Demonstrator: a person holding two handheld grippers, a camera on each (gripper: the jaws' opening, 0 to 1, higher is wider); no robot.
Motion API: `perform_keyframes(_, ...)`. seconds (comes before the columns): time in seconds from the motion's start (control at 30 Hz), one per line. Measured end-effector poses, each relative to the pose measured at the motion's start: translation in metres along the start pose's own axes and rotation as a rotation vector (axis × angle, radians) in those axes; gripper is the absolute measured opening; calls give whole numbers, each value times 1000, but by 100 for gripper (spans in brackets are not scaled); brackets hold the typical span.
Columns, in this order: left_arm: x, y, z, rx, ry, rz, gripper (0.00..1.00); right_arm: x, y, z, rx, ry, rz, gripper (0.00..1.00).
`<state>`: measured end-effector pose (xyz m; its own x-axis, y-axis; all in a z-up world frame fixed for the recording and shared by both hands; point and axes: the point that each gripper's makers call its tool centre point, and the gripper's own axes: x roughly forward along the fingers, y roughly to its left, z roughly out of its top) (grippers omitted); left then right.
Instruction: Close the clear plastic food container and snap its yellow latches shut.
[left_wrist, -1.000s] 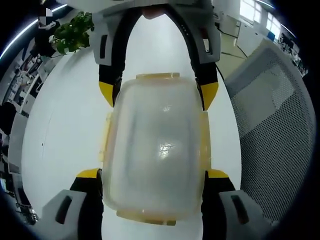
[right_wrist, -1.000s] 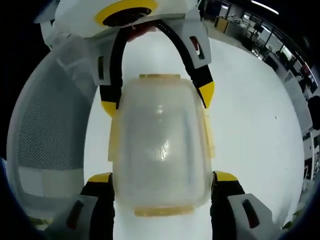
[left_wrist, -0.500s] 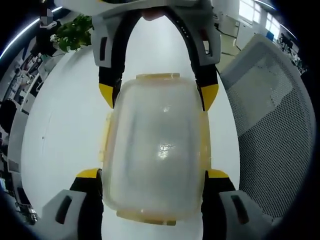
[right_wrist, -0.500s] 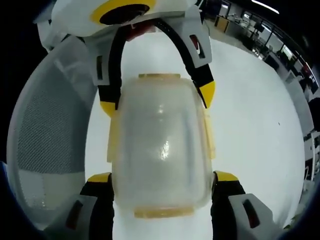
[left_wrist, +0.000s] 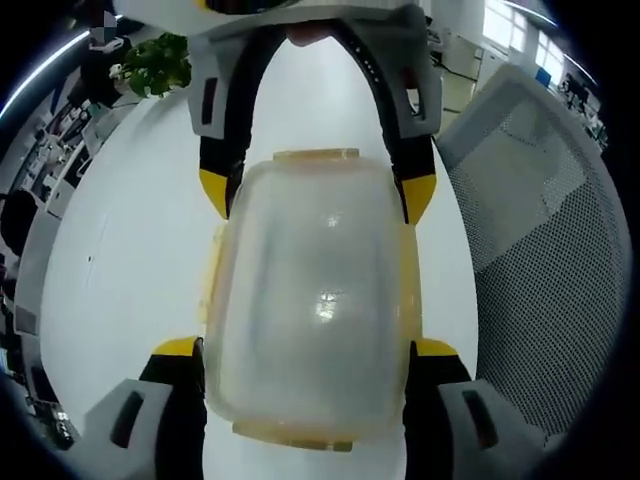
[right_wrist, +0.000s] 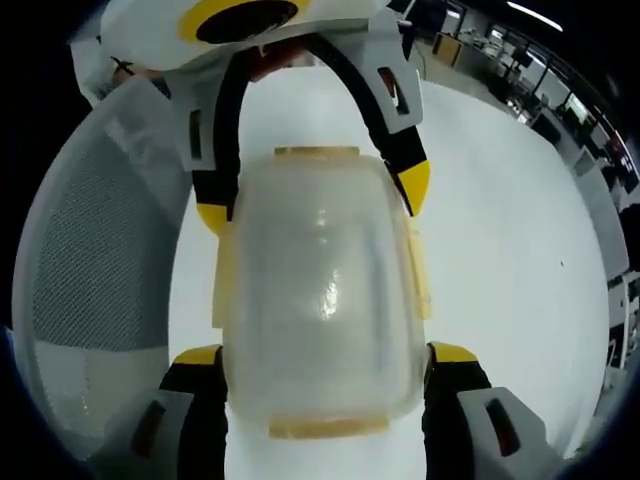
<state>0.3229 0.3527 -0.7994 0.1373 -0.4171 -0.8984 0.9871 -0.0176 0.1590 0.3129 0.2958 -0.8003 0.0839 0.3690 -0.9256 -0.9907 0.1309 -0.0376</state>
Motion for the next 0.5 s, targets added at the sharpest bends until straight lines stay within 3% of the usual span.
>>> perform_keyframes(0.5, -8, 5, -18, -7, -3, -3, 82, 9, -2, 20, 4, 7, 1, 82)
